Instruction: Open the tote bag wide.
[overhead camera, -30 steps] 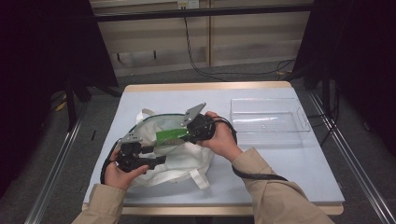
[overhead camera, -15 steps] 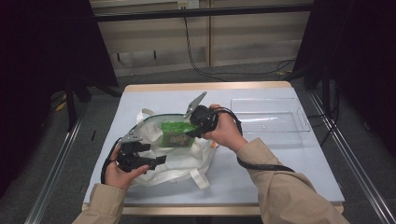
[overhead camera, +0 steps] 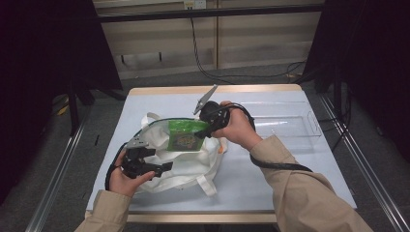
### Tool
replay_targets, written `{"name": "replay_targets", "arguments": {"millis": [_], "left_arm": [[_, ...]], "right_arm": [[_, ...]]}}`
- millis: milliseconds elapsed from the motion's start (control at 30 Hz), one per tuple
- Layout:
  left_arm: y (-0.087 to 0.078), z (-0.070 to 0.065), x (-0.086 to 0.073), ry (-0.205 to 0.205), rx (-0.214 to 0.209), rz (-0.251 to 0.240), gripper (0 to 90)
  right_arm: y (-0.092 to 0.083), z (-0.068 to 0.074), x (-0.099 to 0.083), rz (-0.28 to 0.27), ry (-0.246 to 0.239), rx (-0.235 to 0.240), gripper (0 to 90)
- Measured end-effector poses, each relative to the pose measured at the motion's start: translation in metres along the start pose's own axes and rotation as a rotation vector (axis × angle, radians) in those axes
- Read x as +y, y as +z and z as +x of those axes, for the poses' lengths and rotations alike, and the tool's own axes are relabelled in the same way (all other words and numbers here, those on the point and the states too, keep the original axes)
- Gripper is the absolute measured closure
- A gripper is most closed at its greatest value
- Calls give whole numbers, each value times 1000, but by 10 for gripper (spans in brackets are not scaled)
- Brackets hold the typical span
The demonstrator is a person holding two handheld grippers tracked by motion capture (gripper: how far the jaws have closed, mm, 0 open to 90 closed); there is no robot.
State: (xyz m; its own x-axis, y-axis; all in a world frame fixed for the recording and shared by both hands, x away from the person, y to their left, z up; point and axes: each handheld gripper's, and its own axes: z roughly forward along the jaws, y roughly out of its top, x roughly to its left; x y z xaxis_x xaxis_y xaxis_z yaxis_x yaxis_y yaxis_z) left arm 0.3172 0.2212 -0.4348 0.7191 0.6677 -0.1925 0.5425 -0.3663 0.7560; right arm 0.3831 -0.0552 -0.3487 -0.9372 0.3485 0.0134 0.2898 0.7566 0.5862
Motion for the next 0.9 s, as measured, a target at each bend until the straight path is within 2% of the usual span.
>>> {"name": "replay_targets", "arguments": {"millis": [367,600,700,900], "left_arm": [[6,-1,1,36,2,30,56],[8,-2,7,46,0,27,59],[10,-3,7,33,-1,24,59],[13,-2,8,39,-7,39,59]], "right_arm": [[-23,3,1,19,3,-6,781],[-33,2,0,24,5,12,780],[-38,2,0,26,14,17,780],[-49,-1,-1,25,20,21,780]]}}
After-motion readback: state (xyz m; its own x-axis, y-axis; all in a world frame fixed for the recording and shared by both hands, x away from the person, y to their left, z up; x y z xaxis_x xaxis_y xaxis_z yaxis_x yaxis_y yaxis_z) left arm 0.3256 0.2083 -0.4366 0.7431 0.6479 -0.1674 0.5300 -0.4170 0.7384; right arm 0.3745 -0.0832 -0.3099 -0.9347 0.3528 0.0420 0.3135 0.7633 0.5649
